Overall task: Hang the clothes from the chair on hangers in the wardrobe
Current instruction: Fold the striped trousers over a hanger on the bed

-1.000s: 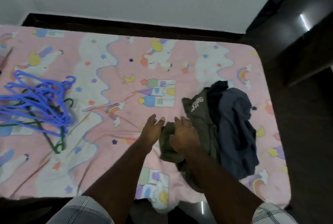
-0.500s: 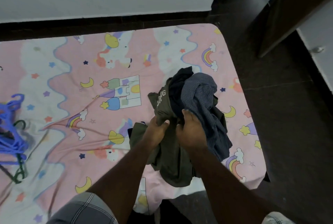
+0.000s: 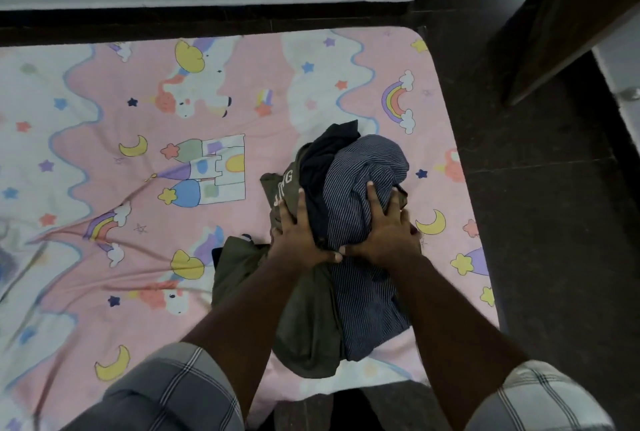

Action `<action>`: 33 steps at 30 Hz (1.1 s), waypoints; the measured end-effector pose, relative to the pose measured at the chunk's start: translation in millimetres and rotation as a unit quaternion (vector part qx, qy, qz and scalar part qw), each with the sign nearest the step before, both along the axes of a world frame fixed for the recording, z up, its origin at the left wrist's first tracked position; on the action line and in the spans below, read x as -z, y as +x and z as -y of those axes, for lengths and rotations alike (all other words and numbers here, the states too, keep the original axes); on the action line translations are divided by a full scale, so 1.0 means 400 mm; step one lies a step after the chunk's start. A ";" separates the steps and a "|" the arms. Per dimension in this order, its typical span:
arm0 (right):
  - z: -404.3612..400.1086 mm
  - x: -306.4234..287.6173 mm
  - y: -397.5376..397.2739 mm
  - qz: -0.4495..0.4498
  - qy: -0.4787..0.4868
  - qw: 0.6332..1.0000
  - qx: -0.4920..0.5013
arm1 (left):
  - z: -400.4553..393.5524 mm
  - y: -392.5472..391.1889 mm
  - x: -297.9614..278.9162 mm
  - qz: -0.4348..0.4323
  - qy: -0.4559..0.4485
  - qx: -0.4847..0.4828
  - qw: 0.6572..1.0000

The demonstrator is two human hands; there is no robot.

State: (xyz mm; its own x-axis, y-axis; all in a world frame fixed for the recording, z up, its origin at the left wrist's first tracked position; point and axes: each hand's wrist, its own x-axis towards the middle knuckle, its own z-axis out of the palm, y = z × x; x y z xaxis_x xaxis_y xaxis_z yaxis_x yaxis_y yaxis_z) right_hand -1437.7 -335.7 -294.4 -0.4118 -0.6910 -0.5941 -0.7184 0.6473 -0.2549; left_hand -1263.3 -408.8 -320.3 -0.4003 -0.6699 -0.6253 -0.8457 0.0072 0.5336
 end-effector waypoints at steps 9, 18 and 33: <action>0.020 0.023 -0.004 0.071 -0.153 0.985 -0.030 | -0.029 -0.120 0.023 -0.102 -0.107 -0.108 0.983; 0.063 -0.106 -0.228 -0.061 -0.238 0.969 0.011 | -0.007 -0.382 -0.111 -0.180 -0.188 -0.070 0.963; 0.069 -0.061 -0.299 -0.077 -0.220 0.965 0.120 | -0.034 -0.408 -0.070 0.055 -0.181 0.101 0.977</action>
